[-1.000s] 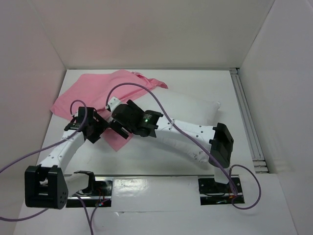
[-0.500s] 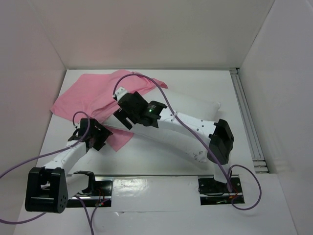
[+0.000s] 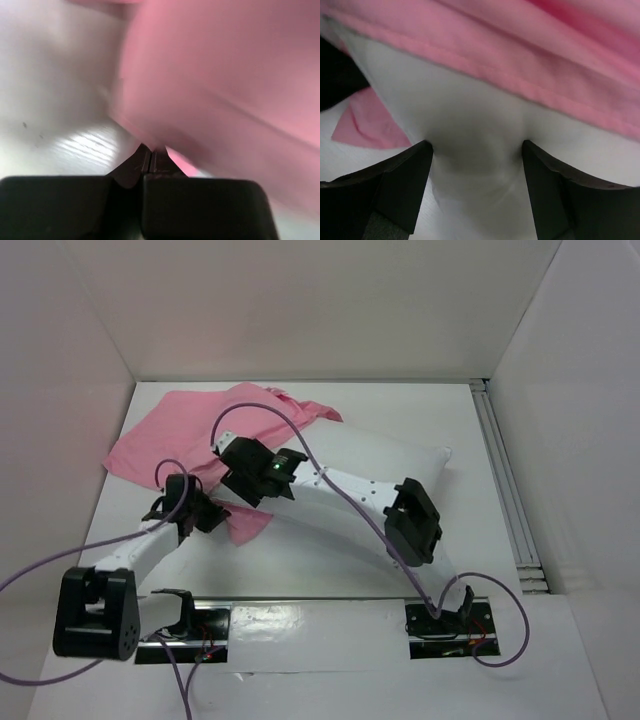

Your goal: Put the pillow into the pillowcase

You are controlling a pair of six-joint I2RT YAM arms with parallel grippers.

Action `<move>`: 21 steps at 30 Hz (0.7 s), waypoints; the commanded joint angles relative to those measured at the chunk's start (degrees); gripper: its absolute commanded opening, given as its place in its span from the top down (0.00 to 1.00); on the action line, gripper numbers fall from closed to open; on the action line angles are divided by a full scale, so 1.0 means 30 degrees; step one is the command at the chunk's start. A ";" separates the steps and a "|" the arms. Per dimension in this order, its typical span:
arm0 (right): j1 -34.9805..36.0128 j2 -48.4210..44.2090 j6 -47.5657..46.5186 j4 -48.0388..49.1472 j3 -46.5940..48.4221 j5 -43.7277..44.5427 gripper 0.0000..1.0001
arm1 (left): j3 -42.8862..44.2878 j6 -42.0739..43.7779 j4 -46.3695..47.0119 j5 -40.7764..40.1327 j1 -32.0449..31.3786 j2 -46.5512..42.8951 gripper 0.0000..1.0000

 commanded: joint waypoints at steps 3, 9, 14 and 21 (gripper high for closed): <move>-0.1675 0.3409 0.2145 -0.1329 0.4655 -0.0810 0.74 | 0.1175 0.1747 -0.1235 0.1231 -0.0793 -0.4227 1.00; -0.5719 0.4006 0.8304 -0.1221 0.9441 0.0183 1.00 | 0.3985 0.3303 -0.1416 0.3658 -0.3284 -0.4234 1.00; -0.7278 0.1312 0.9573 0.1067 0.9734 0.2908 1.00 | 0.5950 0.4062 0.0489 0.5508 -0.5275 -0.2155 1.00; -0.5579 0.1570 0.9509 0.0337 0.6755 0.3937 1.00 | 0.9587 0.5293 0.0374 0.7503 -0.6537 -0.0452 1.00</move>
